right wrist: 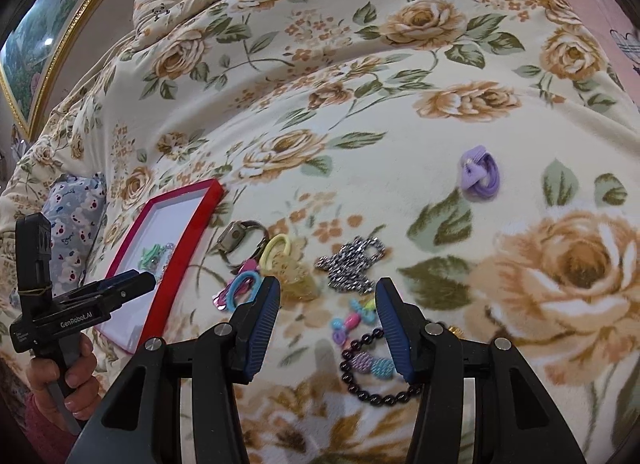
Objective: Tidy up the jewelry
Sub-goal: 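Grasp the rose-gold watch with the left tool while the right tool grasps the purple bow tie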
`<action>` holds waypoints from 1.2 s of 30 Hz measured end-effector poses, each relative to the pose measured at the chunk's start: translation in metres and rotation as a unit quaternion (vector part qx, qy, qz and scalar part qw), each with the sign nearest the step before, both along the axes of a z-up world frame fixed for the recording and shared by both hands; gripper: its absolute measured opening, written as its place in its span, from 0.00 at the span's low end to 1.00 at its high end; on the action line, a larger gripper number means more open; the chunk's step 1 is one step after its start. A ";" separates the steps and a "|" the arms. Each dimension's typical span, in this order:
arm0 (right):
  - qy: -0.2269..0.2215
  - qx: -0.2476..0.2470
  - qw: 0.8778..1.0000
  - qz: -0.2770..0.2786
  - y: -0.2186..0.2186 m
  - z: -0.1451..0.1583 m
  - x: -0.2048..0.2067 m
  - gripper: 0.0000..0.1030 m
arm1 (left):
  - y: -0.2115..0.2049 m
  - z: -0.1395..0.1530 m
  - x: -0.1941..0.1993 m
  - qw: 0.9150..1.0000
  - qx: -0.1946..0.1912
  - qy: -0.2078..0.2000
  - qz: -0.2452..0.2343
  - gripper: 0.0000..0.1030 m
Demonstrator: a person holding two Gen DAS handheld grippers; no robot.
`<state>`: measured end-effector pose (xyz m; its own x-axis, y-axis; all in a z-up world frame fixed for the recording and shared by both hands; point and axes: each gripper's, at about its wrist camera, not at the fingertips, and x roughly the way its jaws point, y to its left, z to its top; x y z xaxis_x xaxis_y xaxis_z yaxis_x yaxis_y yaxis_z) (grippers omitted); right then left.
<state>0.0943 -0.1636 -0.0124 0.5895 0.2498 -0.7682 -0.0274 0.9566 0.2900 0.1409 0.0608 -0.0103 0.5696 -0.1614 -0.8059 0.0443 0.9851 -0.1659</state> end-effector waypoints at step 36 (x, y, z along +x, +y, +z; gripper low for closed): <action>0.003 -0.055 0.997 -0.049 -0.048 -0.004 0.074 0.11 | -0.057 -0.047 0.105 0.997 0.031 0.037 -0.065 0.07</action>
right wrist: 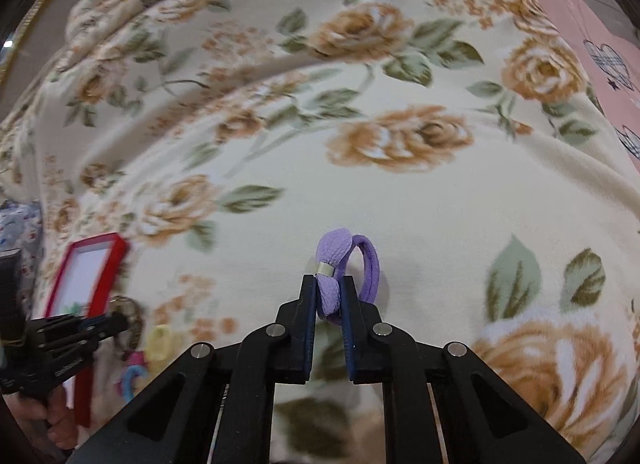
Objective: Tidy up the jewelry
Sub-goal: 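Carry the watch and purple bow tie into the box and release both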
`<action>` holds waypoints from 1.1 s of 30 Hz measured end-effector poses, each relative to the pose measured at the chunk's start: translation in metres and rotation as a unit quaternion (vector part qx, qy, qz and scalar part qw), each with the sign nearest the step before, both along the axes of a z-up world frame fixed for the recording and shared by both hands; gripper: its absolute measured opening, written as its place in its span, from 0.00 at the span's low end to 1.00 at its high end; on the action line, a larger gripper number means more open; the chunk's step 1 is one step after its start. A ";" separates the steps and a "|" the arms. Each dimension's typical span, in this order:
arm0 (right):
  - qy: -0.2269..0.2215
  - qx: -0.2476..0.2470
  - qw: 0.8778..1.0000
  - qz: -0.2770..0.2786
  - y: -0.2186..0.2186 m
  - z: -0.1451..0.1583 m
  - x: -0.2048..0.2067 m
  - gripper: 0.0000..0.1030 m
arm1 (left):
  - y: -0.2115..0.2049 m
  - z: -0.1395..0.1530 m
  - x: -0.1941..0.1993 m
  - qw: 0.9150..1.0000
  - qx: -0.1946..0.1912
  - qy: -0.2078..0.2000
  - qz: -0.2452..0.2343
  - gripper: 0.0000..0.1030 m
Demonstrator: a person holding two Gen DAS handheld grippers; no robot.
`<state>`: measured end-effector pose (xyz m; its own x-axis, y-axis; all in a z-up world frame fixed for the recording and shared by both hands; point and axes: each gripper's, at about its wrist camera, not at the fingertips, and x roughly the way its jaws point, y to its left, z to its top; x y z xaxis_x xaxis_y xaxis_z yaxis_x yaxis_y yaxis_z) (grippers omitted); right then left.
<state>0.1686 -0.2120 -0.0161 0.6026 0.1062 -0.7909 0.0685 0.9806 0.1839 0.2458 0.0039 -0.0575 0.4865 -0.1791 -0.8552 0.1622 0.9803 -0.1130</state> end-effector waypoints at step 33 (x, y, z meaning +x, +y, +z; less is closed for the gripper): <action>0.015 0.093 0.976 0.196 0.178 0.007 -0.061 0.11 | 0.142 0.054 -0.162 0.986 -0.071 -0.037 0.146 0.07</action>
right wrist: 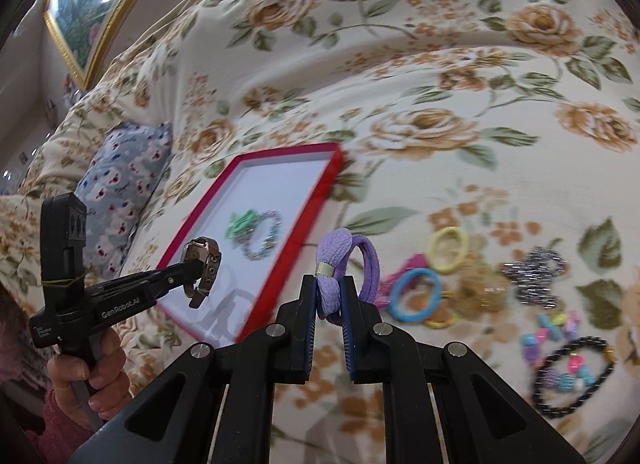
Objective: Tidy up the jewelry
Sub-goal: 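Carry the watch and purple bow tie into the box and release both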
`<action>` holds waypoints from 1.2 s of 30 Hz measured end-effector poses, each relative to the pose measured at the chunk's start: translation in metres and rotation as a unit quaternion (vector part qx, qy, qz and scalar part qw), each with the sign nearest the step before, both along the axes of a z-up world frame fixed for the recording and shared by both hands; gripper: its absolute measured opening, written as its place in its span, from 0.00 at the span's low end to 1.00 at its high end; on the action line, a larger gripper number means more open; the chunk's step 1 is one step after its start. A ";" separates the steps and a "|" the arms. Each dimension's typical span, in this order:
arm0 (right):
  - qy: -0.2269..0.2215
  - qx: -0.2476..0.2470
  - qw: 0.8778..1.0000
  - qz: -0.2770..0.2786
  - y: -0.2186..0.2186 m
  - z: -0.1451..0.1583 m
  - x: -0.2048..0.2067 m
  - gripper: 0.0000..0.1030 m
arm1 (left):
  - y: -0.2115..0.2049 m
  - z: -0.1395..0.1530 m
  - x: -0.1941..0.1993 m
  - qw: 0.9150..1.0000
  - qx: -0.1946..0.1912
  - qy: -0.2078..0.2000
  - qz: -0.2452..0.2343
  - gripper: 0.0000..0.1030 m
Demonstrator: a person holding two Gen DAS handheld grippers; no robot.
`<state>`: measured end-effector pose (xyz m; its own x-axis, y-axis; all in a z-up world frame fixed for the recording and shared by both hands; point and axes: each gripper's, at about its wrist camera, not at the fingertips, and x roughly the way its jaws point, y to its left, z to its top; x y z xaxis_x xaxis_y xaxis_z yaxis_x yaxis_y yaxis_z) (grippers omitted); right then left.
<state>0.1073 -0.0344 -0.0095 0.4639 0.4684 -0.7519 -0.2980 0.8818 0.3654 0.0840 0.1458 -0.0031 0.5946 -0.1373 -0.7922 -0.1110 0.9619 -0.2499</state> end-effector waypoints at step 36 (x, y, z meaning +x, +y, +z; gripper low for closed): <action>0.036 -0.048 0.991 0.117 0.132 -0.054 0.060 0.14 | 0.053 -0.040 0.073 0.994 0.084 0.054 0.031 0.07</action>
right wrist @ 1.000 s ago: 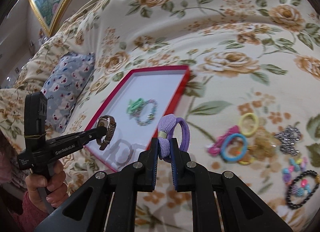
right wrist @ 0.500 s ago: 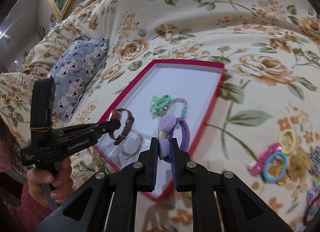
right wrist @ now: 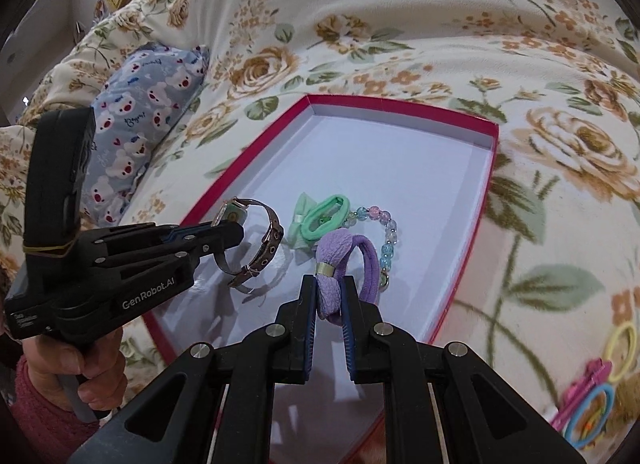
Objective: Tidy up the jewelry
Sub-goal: 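Carry the watch and purple bow tie into the box and release both, then grasp the blue hair tie with the left tool while the right tool grasps the black bead bracelet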
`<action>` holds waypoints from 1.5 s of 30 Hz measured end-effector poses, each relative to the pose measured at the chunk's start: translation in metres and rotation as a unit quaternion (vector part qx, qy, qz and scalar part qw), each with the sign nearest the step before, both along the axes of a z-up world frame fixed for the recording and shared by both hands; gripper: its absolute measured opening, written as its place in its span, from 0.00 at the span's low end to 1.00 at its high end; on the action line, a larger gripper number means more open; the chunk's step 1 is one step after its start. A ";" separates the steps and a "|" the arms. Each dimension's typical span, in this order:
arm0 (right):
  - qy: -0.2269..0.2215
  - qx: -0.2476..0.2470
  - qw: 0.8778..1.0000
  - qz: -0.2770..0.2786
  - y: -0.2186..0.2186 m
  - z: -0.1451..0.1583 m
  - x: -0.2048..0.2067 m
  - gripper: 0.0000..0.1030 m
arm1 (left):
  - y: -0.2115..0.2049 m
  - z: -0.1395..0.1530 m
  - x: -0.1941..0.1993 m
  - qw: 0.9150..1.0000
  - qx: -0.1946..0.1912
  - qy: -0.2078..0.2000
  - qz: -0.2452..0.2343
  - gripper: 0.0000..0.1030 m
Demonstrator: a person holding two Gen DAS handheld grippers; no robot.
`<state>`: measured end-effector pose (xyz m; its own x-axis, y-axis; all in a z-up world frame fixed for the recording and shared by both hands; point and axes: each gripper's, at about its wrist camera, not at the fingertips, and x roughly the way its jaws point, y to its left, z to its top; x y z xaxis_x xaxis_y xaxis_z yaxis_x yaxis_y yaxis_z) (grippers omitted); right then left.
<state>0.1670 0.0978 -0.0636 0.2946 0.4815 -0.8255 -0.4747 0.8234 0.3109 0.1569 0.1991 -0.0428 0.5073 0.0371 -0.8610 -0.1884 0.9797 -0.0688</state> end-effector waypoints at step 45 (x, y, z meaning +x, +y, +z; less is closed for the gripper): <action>-0.035 0.017 0.988 -0.149 -0.172 0.055 -0.087 0.41 | -0.051 0.043 -0.088 0.996 -0.083 -0.043 0.007 0.49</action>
